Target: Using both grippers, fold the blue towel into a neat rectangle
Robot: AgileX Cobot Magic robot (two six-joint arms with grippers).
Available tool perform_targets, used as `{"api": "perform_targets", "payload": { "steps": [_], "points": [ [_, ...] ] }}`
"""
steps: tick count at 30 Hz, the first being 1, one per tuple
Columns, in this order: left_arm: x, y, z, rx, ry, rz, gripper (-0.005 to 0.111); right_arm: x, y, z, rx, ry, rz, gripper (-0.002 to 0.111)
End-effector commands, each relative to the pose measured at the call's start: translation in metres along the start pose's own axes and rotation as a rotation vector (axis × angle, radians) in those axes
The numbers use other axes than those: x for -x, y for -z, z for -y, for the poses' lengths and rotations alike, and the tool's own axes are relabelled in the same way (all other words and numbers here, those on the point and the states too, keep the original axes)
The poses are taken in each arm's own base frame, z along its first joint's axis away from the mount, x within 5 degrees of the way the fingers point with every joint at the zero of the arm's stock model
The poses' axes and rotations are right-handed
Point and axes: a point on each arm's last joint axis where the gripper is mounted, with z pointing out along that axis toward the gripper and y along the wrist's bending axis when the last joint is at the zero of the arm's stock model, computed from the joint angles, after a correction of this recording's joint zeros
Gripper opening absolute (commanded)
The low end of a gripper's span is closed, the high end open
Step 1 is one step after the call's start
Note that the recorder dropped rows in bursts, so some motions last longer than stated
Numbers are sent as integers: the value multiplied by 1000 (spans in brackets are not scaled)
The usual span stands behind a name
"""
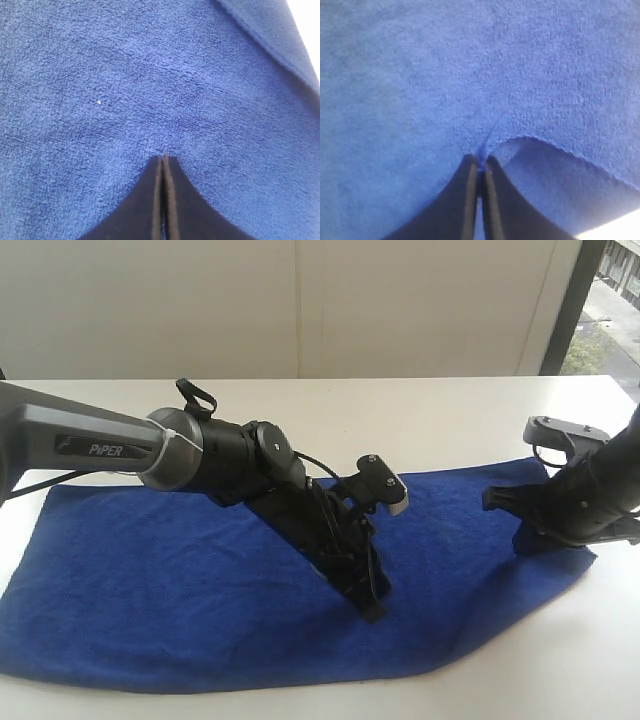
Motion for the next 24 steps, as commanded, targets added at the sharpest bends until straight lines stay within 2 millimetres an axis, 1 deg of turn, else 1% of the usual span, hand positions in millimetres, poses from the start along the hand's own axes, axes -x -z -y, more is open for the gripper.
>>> {"api": "perform_targets", "payload": {
  "steps": [1, 6, 11, 14, 20, 24],
  "points": [
    [-8, -6, 4, -46, 6, -34, 0, -3, 18, 1, -44, 56, -27, 2],
    [-8, -6, 4, -40, 1, -32, 0, -7, 42, -1, -83, 63, -30, 2],
    [-7, -6, 4, -39, -14, -31, 0, -15, 59, 0, -125, 61, -81, 2],
    [-7, -6, 3, -37, -15, -30, 0, -26, 60, 3, -147, 60, -114, 2],
    [-8, -6, 4, -41, -14, -32, 0, -51, 55, 13, -211, 57, -185, 2],
    [-8, -6, 4, -41, -14, -32, 0, -62, 53, 18, -251, 56, -211, 2]
  ]
}}
